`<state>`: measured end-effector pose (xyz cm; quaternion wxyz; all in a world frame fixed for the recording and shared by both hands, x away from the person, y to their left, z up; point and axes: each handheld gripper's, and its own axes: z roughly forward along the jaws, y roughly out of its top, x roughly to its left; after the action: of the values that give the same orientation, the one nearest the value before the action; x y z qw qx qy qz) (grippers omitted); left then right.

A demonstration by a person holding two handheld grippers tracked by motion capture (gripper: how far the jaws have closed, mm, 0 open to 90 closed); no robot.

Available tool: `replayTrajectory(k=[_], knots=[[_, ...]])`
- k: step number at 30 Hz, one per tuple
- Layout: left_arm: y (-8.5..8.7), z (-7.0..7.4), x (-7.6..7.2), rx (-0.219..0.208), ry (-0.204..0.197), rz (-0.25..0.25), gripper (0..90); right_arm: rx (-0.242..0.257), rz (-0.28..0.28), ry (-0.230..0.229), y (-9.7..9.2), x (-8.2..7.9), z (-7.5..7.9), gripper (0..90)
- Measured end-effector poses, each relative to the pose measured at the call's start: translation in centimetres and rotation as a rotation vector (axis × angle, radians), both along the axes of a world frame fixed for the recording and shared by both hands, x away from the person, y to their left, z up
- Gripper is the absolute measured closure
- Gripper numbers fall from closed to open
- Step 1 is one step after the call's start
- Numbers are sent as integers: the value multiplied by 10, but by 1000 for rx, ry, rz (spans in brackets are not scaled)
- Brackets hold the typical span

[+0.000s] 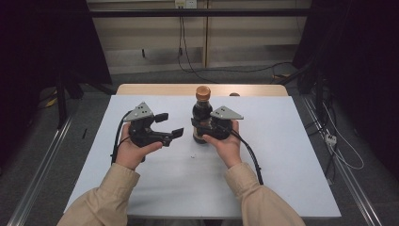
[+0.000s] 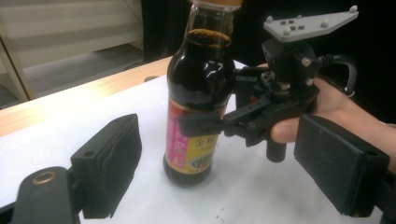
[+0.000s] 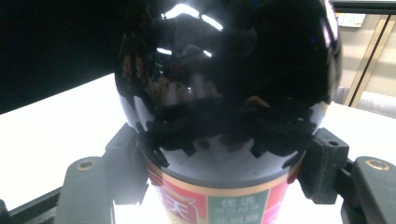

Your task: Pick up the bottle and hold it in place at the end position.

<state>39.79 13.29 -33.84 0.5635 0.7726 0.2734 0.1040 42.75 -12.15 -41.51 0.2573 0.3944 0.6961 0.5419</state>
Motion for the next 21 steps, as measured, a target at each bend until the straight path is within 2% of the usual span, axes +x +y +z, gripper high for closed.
replayTrajectory(k=[7, 13, 21], knots=[[-8, 3, 0, 11, 3, -30, 135, 0, -4, 4, 1, 0, 0, 305], [-8, 6, 4, 4, 0, -26, 135, -4, 1, 9, 0, 1, 1, 304], [-16, 7, 9, 15, 0, -26, 136, -7, 1, 7, 0, 1, 1, 304]])
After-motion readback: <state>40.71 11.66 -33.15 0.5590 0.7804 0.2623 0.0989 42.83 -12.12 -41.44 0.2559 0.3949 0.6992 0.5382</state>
